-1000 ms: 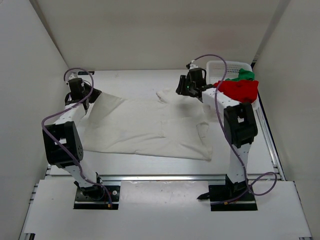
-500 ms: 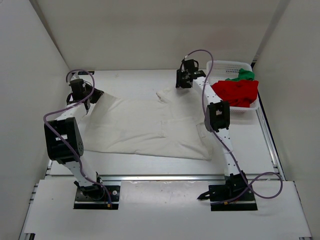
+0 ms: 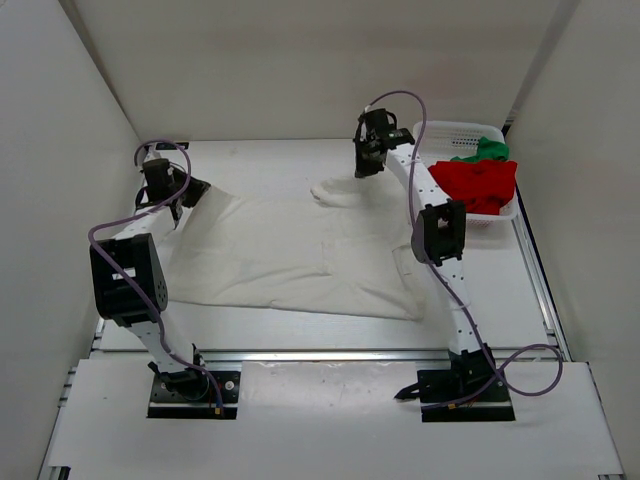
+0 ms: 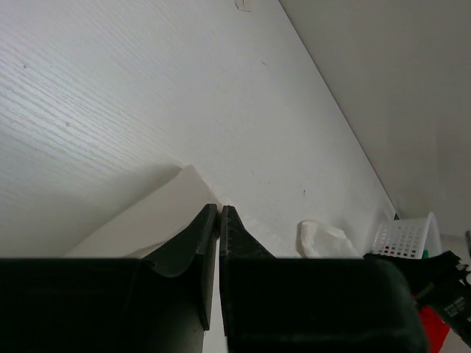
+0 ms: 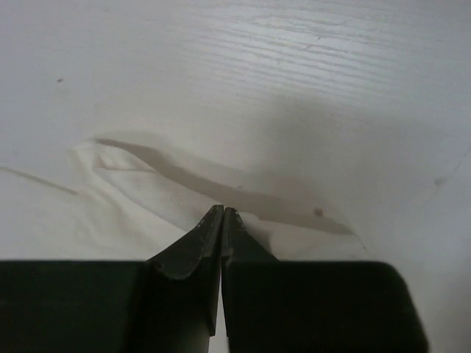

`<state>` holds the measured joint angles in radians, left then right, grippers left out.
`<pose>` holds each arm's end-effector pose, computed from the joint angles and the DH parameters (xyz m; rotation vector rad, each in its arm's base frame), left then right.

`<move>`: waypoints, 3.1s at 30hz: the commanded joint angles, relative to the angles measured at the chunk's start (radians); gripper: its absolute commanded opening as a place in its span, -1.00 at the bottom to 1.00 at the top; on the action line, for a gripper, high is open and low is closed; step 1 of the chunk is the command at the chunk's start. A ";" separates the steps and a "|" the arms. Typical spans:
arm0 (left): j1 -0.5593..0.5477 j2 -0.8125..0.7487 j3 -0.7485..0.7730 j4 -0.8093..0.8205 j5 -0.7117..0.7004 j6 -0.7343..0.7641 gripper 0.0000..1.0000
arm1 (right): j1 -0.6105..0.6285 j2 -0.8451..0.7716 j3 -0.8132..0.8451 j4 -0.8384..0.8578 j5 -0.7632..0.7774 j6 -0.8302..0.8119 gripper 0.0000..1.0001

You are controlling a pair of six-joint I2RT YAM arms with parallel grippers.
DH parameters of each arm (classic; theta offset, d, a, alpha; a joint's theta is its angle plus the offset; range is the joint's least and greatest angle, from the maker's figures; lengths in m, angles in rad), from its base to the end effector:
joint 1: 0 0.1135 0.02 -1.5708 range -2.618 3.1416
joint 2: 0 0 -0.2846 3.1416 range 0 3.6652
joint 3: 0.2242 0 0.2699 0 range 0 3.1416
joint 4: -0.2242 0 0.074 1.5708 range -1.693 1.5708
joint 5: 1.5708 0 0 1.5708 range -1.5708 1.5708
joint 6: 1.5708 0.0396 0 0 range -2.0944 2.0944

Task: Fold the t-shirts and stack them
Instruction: Grap the side of the flattened tshirt furthest away from the robot with both arms

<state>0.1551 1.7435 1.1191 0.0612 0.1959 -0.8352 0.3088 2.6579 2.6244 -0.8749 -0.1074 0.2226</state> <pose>0.4091 0.0562 0.2285 -0.9320 1.9745 -0.6028 0.5767 0.1884 0.2076 -0.1543 2.5023 0.3563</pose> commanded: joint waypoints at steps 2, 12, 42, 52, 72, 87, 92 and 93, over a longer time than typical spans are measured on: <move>-0.003 -0.059 -0.030 0.038 0.017 -0.016 -1.00 | 0.039 -0.180 -0.020 -0.113 -0.015 -0.034 -0.99; 0.012 -0.084 -0.082 0.071 0.040 -0.028 -1.00 | 0.220 -0.482 -0.574 -0.064 0.233 -0.054 -0.50; 0.006 -0.061 -0.093 0.089 0.037 -0.039 -1.00 | 0.159 -0.107 -0.156 0.002 0.025 -0.140 -0.56; 0.009 -0.058 -0.096 0.088 0.034 -0.036 -1.00 | 0.153 -0.084 -0.129 0.031 0.041 -0.155 -0.41; 0.014 -0.035 -0.093 0.092 0.040 -0.041 -1.00 | 0.142 -0.023 -0.107 0.074 -0.044 -0.121 -0.38; 0.020 -0.029 -0.080 0.081 0.043 -0.041 -1.00 | 0.130 -0.108 -0.101 0.051 0.008 -0.135 -0.97; 0.044 -0.033 -0.065 0.081 0.051 -0.051 -1.00 | 0.093 -0.165 -0.110 0.028 0.021 -0.143 -1.00; 0.049 -0.036 -0.062 0.078 0.054 -0.061 -1.00 | 0.089 -0.174 -0.118 0.024 0.023 -0.137 -1.00</move>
<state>0.1791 1.7142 1.0245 0.1349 0.2302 -0.8810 0.4362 2.6007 2.4966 -0.8520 -0.1116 0.0998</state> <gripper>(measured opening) 0.156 0.030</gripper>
